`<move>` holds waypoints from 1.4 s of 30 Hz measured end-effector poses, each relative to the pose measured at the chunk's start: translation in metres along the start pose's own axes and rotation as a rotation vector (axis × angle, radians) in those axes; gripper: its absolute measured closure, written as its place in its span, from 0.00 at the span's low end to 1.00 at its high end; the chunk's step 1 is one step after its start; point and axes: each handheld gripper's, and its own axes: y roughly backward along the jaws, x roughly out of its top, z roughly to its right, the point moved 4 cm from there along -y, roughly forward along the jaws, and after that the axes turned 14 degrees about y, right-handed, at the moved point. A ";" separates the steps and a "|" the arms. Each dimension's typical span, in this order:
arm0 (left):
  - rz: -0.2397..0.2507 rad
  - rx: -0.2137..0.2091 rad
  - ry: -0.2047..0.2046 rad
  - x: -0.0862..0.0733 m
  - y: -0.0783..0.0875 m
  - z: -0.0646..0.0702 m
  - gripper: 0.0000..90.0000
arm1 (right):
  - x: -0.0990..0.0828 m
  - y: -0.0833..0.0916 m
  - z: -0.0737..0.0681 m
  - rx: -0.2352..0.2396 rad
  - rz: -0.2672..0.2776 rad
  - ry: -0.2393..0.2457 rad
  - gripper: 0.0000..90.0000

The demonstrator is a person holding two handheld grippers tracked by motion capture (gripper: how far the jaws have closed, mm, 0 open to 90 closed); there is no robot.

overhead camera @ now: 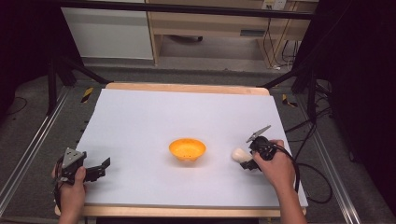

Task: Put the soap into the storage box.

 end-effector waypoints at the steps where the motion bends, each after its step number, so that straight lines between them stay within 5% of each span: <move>1: 0.000 0.000 0.003 0.000 0.000 0.000 0.02 | 0.001 -0.001 0.000 0.004 0.004 -0.004 0.33; 11: -0.005 -0.001 -0.001 0.000 0.000 0.000 0.02 | 0.002 -0.007 0.003 -0.012 -0.021 -0.016 0.50; 42: -0.015 -0.003 0.002 0.000 -0.001 0.000 0.02 | 0.005 -0.014 0.001 -0.020 -0.030 0.024 0.52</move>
